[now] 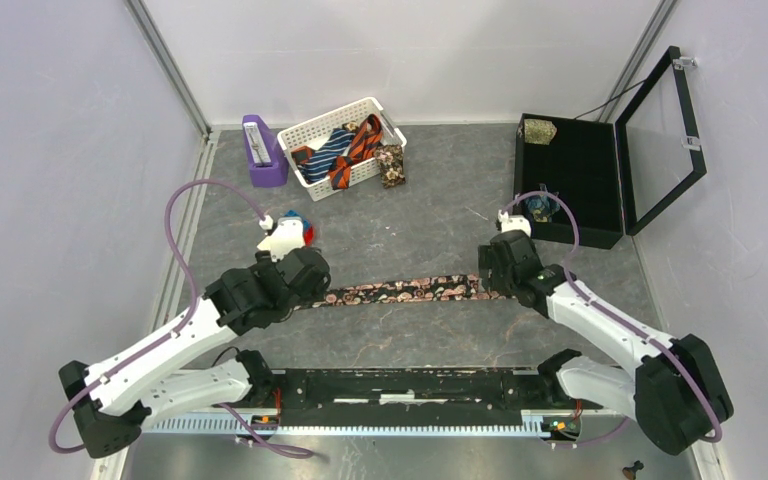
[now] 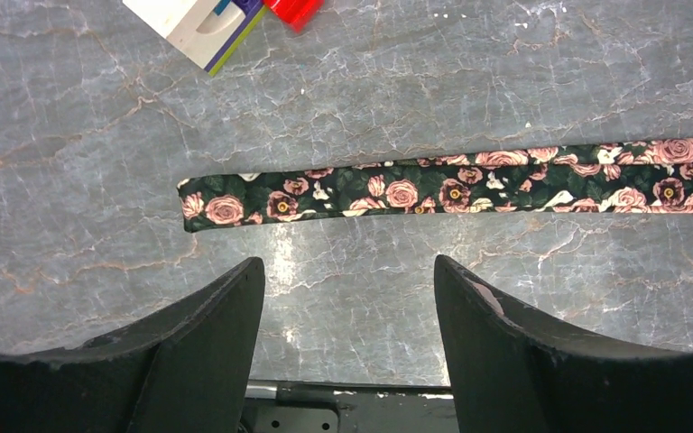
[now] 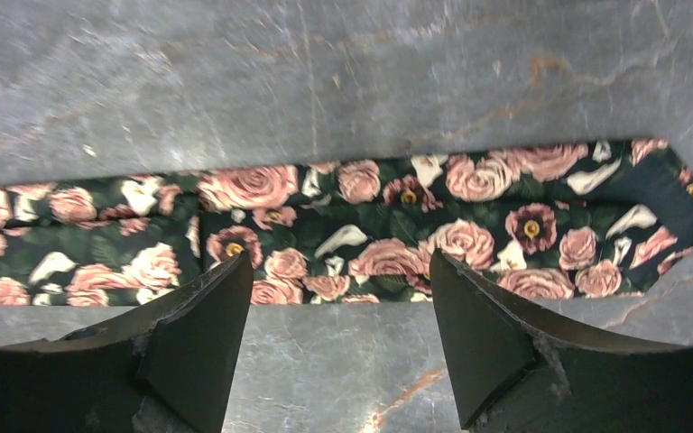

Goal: Roll the ties
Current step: Flatten out the tie at the center of the board.

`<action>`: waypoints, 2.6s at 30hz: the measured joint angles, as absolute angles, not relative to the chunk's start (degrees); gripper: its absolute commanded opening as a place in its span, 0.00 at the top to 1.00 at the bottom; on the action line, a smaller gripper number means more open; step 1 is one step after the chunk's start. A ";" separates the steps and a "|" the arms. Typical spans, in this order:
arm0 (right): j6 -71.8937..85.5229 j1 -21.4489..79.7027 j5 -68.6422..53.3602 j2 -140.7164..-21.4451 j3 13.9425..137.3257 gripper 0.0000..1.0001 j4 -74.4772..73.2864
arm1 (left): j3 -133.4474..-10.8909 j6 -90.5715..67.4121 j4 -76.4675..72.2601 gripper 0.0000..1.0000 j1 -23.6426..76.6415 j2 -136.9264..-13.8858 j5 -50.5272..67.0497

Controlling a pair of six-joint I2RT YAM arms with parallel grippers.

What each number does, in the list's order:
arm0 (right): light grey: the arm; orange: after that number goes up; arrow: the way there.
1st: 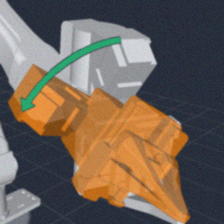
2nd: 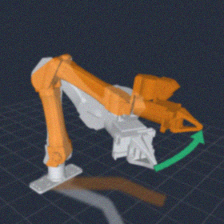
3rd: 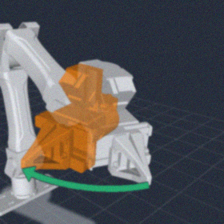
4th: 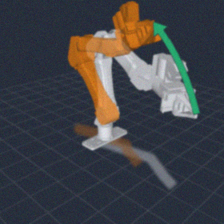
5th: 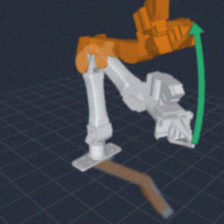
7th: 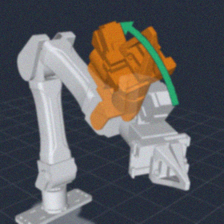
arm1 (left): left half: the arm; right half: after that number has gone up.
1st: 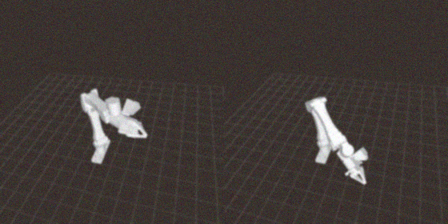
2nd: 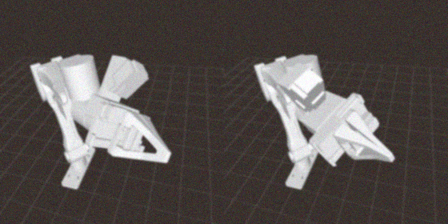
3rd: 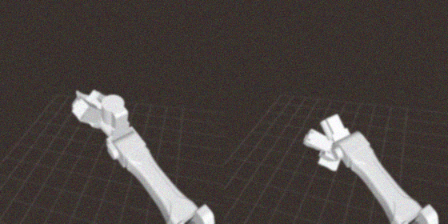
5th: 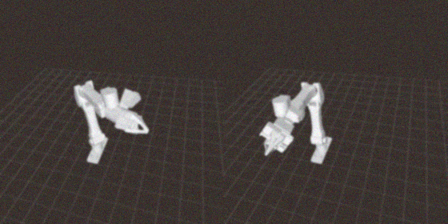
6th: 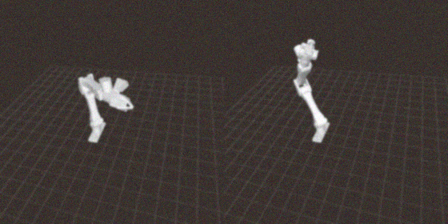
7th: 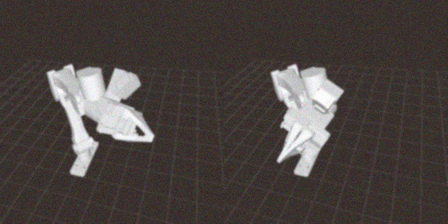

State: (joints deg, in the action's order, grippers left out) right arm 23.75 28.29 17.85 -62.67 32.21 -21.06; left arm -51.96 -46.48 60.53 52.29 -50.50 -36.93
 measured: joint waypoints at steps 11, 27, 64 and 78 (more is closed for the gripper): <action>28.97 28.29 21.37 -70.26 30.48 0.14 -20.75 | -49.58 -40.10 57.54 0.24 52.21 -48.77 -36.86; 27.75 14.35 19.88 -65.01 21.34 0.20 -6.07 | -49.08 -38.11 55.57 0.24 52.21 -48.29 -35.94; 22.06 46.09 4.80 -75.77 49.08 0.27 -13.26 | -16.16 -45.65 17.80 0.37 14.04 -32.99 -10.26; 22.09 47.92 1.45 -78.00 49.06 0.27 -10.98 | -16.10 -45.54 11.46 0.47 12.93 -44.16 -9.72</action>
State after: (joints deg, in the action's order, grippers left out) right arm 22.09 47.92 1.45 -78.00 49.06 -10.98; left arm -16.10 -45.54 11.46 12.93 -44.16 -9.72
